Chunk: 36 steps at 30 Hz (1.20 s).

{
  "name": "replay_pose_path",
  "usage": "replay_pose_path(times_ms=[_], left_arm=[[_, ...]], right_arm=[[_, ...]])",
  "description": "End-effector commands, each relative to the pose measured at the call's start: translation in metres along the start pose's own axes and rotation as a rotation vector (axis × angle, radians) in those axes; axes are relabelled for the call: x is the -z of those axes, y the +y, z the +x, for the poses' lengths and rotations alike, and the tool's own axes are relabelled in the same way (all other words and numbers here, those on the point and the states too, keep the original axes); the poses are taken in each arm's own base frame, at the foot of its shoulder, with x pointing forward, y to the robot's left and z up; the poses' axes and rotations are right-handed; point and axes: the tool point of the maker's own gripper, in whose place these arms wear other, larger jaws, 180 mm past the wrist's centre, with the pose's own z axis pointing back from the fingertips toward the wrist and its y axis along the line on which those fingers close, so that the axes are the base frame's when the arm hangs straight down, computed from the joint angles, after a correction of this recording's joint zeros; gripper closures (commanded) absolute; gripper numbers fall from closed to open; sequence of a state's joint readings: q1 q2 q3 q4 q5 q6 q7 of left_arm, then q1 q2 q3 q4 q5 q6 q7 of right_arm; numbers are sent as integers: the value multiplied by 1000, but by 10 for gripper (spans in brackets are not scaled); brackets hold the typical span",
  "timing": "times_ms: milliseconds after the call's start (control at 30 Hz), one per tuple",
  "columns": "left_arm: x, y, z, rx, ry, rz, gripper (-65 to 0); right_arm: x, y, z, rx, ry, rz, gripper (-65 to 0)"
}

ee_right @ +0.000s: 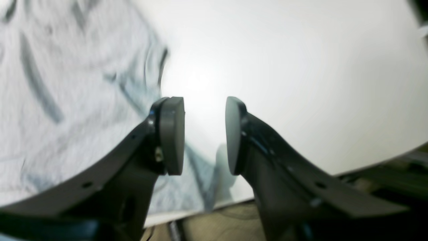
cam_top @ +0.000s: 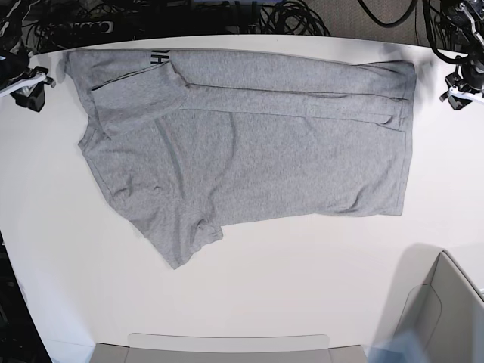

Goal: Fold the T-shirt properly
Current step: 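Release the shirt and raise both grippers, then move both grippers down to the shirt's side edges near the hem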

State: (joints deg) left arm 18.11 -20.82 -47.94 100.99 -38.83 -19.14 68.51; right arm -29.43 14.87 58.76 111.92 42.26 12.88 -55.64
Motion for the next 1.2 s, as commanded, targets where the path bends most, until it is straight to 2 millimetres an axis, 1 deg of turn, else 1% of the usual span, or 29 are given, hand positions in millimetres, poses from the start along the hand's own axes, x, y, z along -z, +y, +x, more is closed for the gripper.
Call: replay_pose_path(times_ms=[0, 67, 133, 167, 233, 300, 367, 433, 500, 600, 633, 700, 733, 833, 867, 967, 1000, 1067, 1167], left_arm=[[-8, -5, 22, 32, -68, -5, -187], [-12, -18, 40, 45, -128, -26, -187], [-13, -31, 52, 29, -175, -54, -187], [-13, -38, 62, 23, -203, -68, -187], [-13, -51, 80, 9, -251, -102, -188], [-9, -73, 90, 29, -262, -148, -188], [-5, -91, 95, 61, -262, -186, -188], [-2, -104, 95, 81, -255, -212, -188], [1, -113, 91, 101, -243, -232, -188], [4, -125, 87, 128, -224, -256, -188], [5, -128, 86, 139, -220, -263, -188], [6, -134, 84, 160, -210, -273, -188], [6, -133, 88, 180, -212, -266, -188], [5, -144, 96, 240, -217, -282, -189], [4, -147, 101, 247, -228, -286, -189], [2, -151, 108, 244, -244, -294, -189], [2, -154, 110, 242, -251, -300, -189], [2, -158, 112, 229, -259, -311, -189], [7, -163, 106, 191, -248, -331, -189]], right_arm=[[-3, 1, 23, -40, -59, 7, -209], [0, 5, 43, -72, -98, 22, -209], [7, 20, 59, -108, -123, 64, -209], [11, 29, 67, -136, -133, 89, -209], [22, 56, 79, -203, -138, 160, -209], [32, 81, 90, -258, -146, 226, -209], [41, 102, 101, -293, -159, 272, -209], [53, 122, 107, -336, -160, 298, -209], [67, 137, 116, -396, -164, 286, -211], [94, 155, 116, -507, -123, 243, -212], [102, 160, 117, -521, -115, 232, -213], [118, 159, 120, -528, -98, 186, -228], [127, 160, 121, -519, -86, 174, -245], [153, 156, 122, -491, -32, 143, -291], [162, 156, 122, -486, -10, 146, -291], [189, 167, 124, -495, 19, 172, -291], [199, 166, 121, -503, 31, 174, -291], [222, 171, 111, -521, 76, 187, -291], [245, 175, 99, -529, 121, 194, -291]])
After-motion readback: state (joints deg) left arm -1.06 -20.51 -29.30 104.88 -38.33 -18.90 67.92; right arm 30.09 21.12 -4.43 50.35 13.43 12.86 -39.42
